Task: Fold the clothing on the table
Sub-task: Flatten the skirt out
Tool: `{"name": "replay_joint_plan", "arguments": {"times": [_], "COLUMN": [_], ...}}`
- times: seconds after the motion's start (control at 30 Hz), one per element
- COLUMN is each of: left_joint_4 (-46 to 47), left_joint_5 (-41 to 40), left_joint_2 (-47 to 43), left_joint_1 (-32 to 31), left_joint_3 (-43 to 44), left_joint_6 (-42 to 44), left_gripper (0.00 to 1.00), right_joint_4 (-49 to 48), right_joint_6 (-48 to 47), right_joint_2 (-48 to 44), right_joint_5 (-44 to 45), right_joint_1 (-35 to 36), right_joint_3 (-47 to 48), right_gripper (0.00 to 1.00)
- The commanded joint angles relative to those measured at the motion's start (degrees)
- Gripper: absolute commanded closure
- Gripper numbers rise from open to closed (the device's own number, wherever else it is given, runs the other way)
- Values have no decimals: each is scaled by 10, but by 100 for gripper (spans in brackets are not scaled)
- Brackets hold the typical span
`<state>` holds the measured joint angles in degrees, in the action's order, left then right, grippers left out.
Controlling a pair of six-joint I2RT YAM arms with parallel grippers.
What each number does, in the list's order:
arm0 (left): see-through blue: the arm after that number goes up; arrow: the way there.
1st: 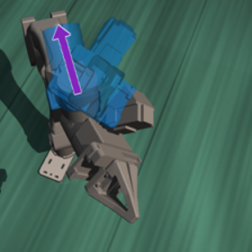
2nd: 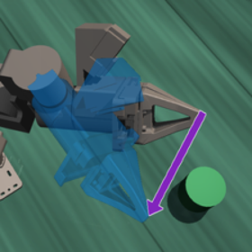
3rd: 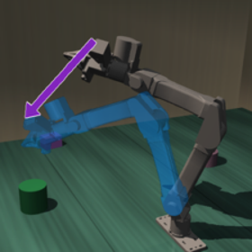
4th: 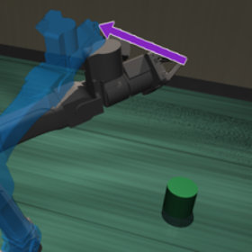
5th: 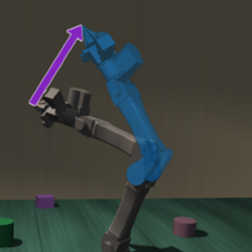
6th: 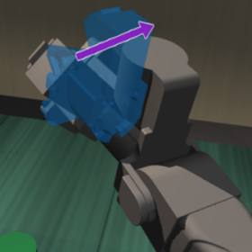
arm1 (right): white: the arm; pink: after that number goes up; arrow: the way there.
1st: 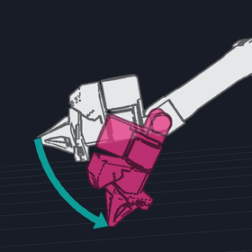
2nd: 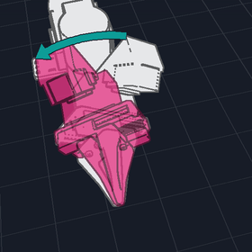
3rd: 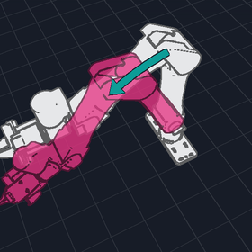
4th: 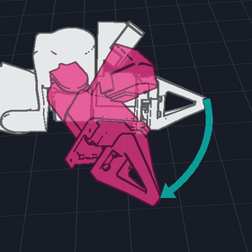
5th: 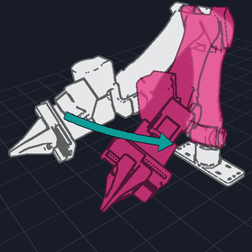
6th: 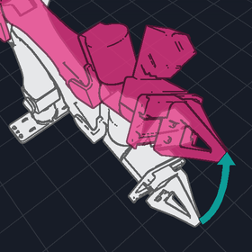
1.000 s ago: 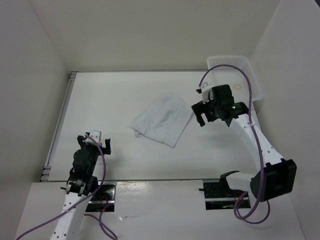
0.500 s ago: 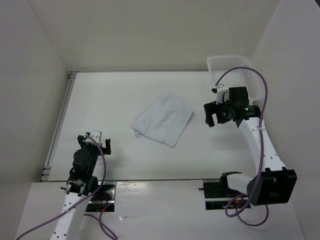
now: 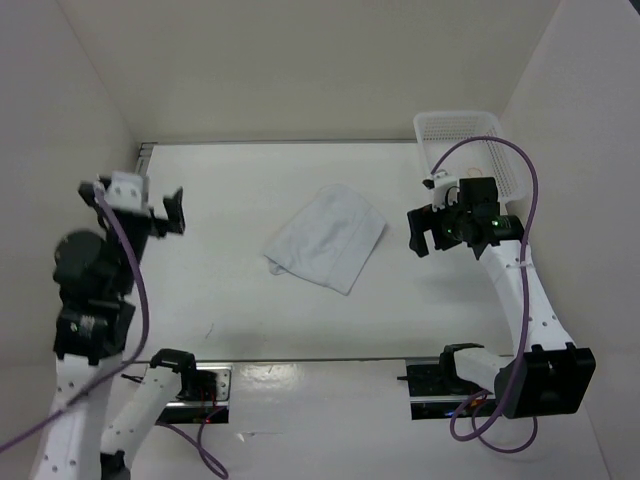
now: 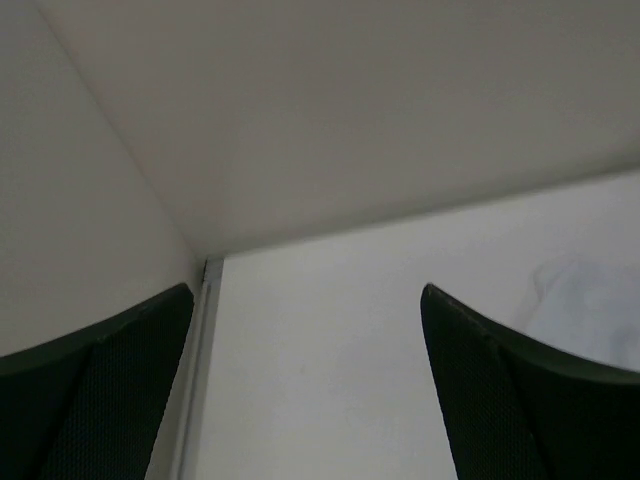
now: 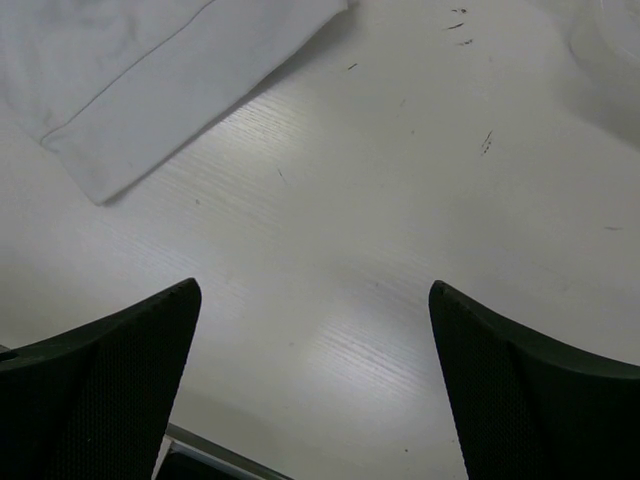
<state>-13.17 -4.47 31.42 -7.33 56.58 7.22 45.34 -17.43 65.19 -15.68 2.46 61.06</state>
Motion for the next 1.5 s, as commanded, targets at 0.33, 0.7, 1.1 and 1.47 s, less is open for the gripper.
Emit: {"name": "replay_joint_plan", "arguments": {"times": [0.33, 0.7, 1.1, 1.47], "left_joint_4": [-361, -266, -111, -115], "left_joint_5": [85, 19, -121, -14], "left_joint_2": [375, 344, 517, 679], "left_joint_1": [-45, -262, -508, -514], "left_joint_3": [221, 50, 23, 164], "left_joint_6": [167, 286, 365, 342], "left_gripper": [0, 0, 1, 9], "right_joint_4": [-11, 37, 49, 25], "right_joint_6": [3, 3, -8, -8], "right_joint_2": [-20, 67, 145, 115], "right_joint_5": [5, 5, 10, 21], "right_joint_1": [8, -35, -72, -72], "right_joint_3": [-6, 43, 101, 58], "right_gripper": [1, 1, 1, 1]}}
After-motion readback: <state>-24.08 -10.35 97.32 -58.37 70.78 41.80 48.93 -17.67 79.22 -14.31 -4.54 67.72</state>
